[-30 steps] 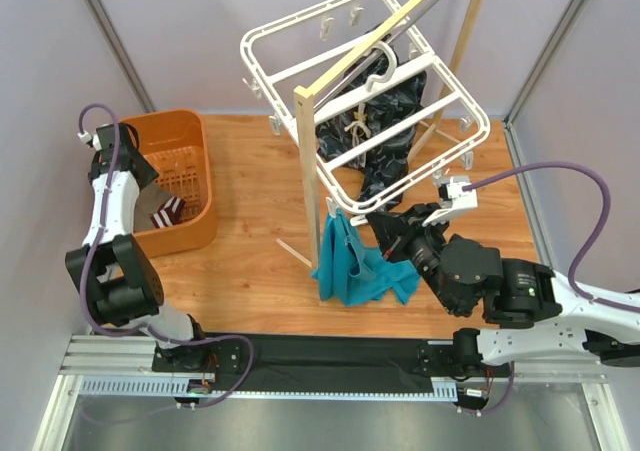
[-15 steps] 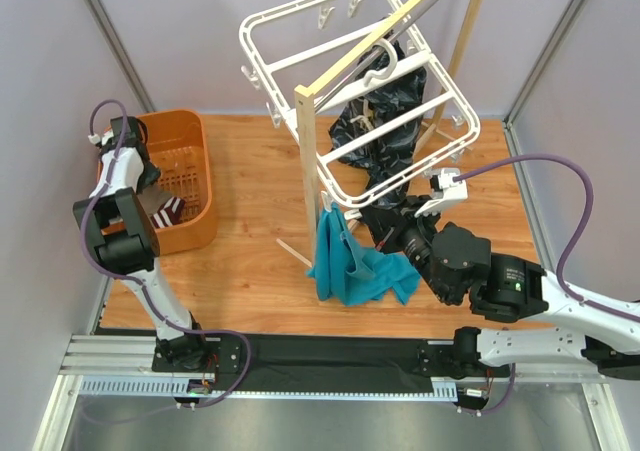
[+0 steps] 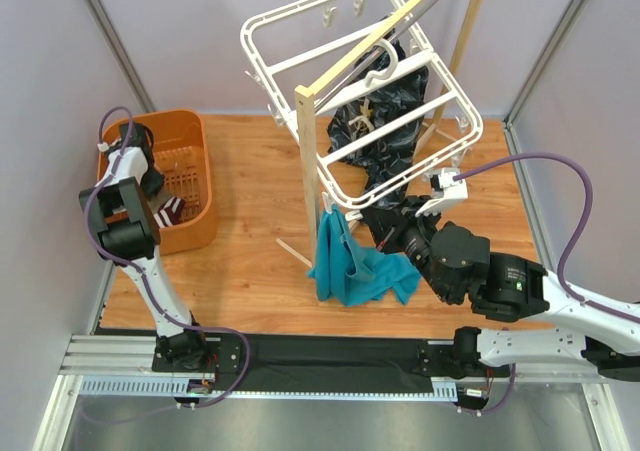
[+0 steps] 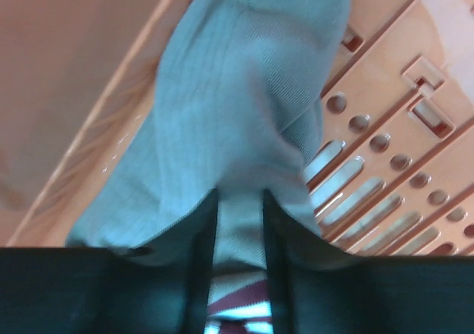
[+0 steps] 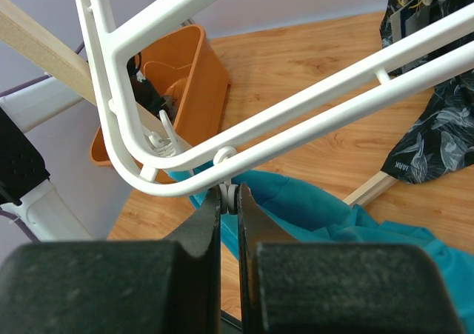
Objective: Clip the socks to the hanger
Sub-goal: Adjust the sock in the bin.
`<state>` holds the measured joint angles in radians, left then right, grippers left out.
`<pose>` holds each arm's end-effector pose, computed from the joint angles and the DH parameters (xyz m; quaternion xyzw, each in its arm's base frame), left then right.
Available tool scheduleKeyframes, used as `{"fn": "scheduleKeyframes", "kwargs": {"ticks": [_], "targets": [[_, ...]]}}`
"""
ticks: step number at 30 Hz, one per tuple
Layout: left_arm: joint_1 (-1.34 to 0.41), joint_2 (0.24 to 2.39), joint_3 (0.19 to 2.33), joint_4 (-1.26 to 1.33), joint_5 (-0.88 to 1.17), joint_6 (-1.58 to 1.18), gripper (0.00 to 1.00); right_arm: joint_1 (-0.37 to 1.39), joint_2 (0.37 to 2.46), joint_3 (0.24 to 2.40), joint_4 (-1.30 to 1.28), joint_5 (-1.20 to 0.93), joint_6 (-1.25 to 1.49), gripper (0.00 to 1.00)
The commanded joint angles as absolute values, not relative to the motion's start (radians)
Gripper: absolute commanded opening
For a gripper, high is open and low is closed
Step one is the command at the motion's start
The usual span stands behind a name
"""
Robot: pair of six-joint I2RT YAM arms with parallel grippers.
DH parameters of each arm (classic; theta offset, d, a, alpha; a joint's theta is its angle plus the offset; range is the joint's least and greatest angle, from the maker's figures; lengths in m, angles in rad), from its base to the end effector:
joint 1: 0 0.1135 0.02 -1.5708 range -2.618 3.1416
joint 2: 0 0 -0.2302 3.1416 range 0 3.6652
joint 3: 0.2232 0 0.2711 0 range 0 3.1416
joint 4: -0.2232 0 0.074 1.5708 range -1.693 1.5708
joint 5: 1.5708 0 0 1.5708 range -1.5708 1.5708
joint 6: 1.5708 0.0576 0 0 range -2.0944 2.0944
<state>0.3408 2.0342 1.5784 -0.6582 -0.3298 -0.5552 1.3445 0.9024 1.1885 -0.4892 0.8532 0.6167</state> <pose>0.4116 0.1658 0.1416 -0.4497 0.8499 0.1351 0.2392 0.0925 0.2082 0.4038 -0.0069 0.7525 0.2994 0.5866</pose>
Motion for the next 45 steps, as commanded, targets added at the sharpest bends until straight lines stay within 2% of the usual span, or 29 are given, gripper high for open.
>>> {"fn": "scheduleKeyframes", "kwargs": {"ticks": [1,4,7,8,9,11,14,15,21,29,39,43,44,45], "targets": [[0.342,2.054,1.647,-0.661,-0.305,-0.545,0.40,1.342,0.908,1.212,-0.554,0.833,0.638,0.00],[0.342,2.065,1.647,-0.658,-0.296,-0.541,0.47,1.342,0.910,1.212,-0.552,0.831,0.638,0.00],[0.342,2.075,1.647,-0.641,-0.269,-0.534,0.43,1.342,0.913,1.218,-0.560,0.836,0.635,0.00],[0.342,2.079,1.647,-0.635,-0.256,-0.526,0.40,1.341,0.913,1.218,-0.563,0.836,0.635,0.00],[0.342,2.083,1.647,-0.624,-0.253,-0.523,0.32,1.341,0.914,1.219,-0.566,0.835,0.635,0.00],[0.344,2.086,1.647,-0.605,-0.230,-0.511,0.25,1.341,0.916,1.223,-0.572,0.834,0.635,0.00],[0.344,2.085,1.661,-0.591,-0.170,-0.495,0.04,1.336,0.919,1.226,-0.577,0.828,0.634,0.00],[0.342,2.073,1.667,-0.592,-0.164,-0.497,0.00,1.333,0.920,1.230,-0.577,0.827,0.632,0.00],[0.341,1.944,1.661,-0.529,-0.031,-0.554,0.00,1.318,0.925,1.233,-0.580,0.807,0.624,0.00],[0.330,1.839,1.649,-0.463,-0.006,-0.649,0.00,1.299,0.931,1.243,-0.586,0.795,0.620,0.00],[0.325,1.922,1.718,-0.420,-0.006,-0.672,0.00,1.285,0.953,1.266,-0.609,0.781,0.615,0.00],[0.322,1.989,1.824,-0.471,0.023,-0.629,0.00,1.285,0.962,1.278,-0.621,0.775,0.618,0.00],[0.318,1.988,1.836,-0.535,0.002,-0.626,0.07,1.284,0.965,1.282,-0.629,0.775,0.620,0.00],[0.314,1.980,1.827,-0.560,-0.041,-0.626,0.21,1.284,0.963,1.285,-0.630,0.773,0.620,0.00]]}}
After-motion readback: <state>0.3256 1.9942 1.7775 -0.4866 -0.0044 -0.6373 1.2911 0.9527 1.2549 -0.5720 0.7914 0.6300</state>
